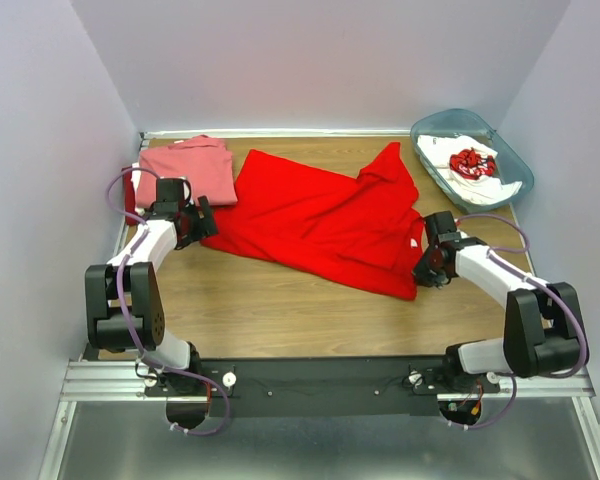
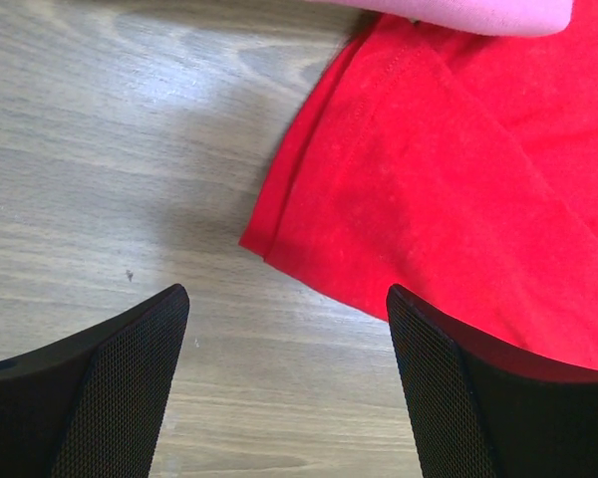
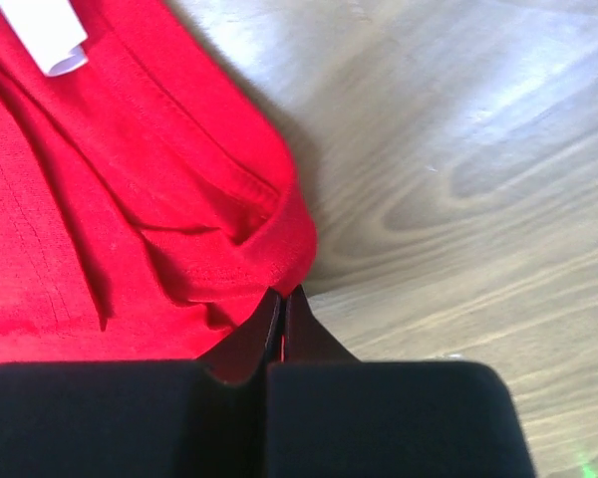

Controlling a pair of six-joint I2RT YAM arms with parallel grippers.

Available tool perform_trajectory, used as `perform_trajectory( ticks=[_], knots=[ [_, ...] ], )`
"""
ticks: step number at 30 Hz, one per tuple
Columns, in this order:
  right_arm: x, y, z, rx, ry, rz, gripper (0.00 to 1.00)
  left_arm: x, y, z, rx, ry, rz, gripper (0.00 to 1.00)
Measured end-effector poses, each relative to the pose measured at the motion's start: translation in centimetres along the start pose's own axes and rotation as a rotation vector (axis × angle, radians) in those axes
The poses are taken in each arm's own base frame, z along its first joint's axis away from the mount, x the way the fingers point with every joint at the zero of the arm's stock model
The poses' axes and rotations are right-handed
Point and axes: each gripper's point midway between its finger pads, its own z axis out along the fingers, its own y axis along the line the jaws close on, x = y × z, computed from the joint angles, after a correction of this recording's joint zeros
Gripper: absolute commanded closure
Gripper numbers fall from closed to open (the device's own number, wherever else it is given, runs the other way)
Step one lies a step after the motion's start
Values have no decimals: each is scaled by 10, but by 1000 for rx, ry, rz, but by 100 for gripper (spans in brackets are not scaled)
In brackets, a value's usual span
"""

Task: Fold and stack the t-shirts
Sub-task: Fold the tshirt

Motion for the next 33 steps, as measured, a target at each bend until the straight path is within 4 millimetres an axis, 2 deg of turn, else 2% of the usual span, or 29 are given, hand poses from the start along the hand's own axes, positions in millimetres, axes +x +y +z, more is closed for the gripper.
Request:
perform_trajectory(
  ticks=[12,18,21,26,27,30,33],
  knots=[
    [-14,-40,-13,68,-5,109,99,9,3,-1,-4,12,6,15],
    [-18,-39,-17,77,3,111,99,20,4,3,-2,32,2,27],
    [-20,-38,-17,78,4,111,99,29,2,6,3,48,1,28],
    [-23,-36,-18,77,3,110,99,58,-9,10,24,104,15,29],
    [-23,-36,-18,76,1,110,100,58,-12,9,31,101,18,30],
    [-23,-36,-18,76,2,108,100,62,-22,10,48,107,34,38],
    [-23,-36,-18,76,2,105,100,63,-26,12,55,106,41,54]
  ],
)
